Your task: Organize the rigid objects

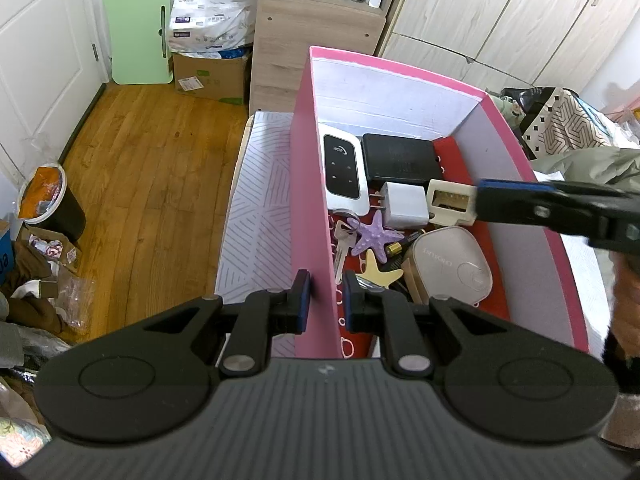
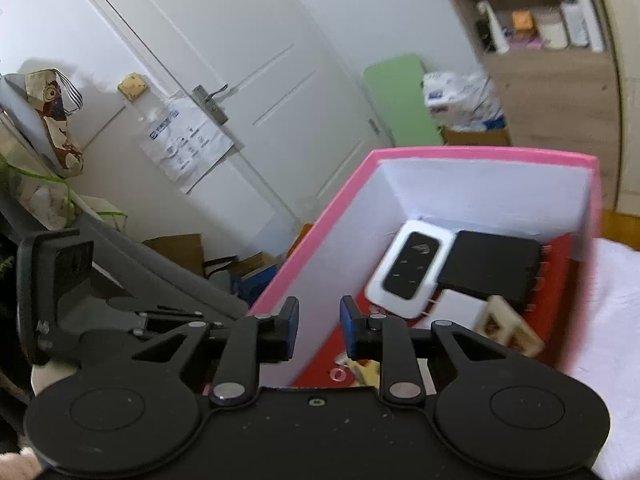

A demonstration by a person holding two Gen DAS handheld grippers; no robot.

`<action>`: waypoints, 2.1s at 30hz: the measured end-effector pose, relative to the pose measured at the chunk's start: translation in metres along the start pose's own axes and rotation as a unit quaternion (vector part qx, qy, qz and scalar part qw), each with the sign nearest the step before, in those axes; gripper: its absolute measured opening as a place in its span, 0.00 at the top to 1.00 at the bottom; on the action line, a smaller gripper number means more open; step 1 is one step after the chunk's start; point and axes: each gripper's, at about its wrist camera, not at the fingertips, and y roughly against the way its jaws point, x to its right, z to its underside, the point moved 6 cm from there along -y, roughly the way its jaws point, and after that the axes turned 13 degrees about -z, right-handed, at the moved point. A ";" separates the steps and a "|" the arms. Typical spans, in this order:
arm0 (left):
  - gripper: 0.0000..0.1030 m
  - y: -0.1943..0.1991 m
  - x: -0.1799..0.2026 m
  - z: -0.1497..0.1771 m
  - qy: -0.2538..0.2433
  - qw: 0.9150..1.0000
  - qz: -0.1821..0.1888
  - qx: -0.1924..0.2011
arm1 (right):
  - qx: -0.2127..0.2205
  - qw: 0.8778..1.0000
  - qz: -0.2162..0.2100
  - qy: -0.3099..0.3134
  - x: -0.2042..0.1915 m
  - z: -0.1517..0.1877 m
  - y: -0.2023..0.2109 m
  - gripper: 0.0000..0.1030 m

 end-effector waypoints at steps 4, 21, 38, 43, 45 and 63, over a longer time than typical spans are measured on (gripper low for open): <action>0.86 0.000 0.000 0.001 0.007 1.000 0.000 0.003 | 0.035 0.997 0.068 0.034 -0.005 0.012 0.031 0.69; 0.36 0.064 0.019 0.018 -0.030 0.998 -0.014 0.057 | 0.082 0.976 0.200 0.024 -0.014 0.047 0.092 0.08; 0.18 0.119 0.082 0.068 -0.023 0.990 -0.055 0.125 | 0.141 0.952 0.269 0.046 -0.064 0.082 0.174 0.01; 0.17 0.120 0.098 0.084 -0.018 0.988 -0.068 0.134 | 0.166 0.944 0.279 0.054 -0.076 0.100 0.190 0.01; 0.17 0.120 0.103 0.090 -0.020 0.989 -0.065 0.134 | 0.163 0.946 0.275 0.051 -0.075 0.103 0.192 0.01; 0.11 0.121 0.123 0.105 -0.013 0.989 -0.078 0.127 | 0.141 0.932 0.326 0.071 -0.079 0.122 0.195 0.01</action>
